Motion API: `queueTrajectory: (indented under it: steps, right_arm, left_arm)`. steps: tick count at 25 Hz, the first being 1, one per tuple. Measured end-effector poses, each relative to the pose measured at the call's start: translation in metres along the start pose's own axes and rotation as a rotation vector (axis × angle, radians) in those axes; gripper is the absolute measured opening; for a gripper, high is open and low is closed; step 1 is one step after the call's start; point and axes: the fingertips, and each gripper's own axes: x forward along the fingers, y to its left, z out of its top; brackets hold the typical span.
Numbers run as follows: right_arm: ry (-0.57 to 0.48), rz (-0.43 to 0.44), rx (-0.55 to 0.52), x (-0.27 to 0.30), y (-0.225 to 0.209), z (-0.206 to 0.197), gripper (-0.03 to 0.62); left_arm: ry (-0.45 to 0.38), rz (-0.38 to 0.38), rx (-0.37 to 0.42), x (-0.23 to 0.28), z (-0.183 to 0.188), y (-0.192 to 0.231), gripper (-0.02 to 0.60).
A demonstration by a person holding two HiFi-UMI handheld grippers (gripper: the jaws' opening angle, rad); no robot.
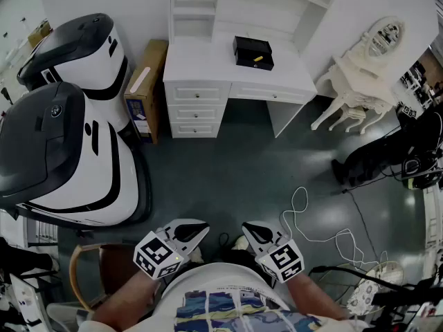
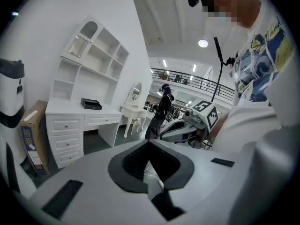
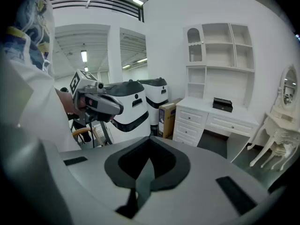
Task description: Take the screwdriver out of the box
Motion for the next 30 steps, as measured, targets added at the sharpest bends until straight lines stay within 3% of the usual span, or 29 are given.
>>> queueTrajectory:
  steps: [7, 11, 18, 22, 24, 30]
  right_arm:
    - [-0.009, -0.008, 0.021, 0.007, -0.001, 0.006, 0.025]
    - [-0.011, -0.002, 0.042, 0.011, -0.025, 0.006, 0.025]
    - [-0.060, 0.026, 0.037, 0.040, -0.107, 0.031, 0.026]
    - [-0.097, 0.026, 0.032, 0.052, -0.169, 0.045, 0.053]
    - [-0.103, 0.022, 0.038, 0.055, -0.199, 0.046, 0.112]
    - [-0.079, -0.009, 0.089, 0.067, -0.271, 0.031, 0.112]
  left_arm:
    - [0.006, -0.023, 0.014, 0.006, 0.003, 0.010, 0.014]
    - [0.002, -0.023, 0.018, 0.026, 0.016, 0.021, 0.014]
    - [0.019, 0.012, 0.033, 0.080, 0.054, 0.065, 0.014]
    - [0.026, 0.027, 0.083, 0.128, 0.089, 0.094, 0.014]
    - [0.027, 0.032, 0.096, 0.154, 0.106, 0.107, 0.015]
    - [0.037, 0.032, 0.099, 0.212, 0.132, 0.138, 0.015]
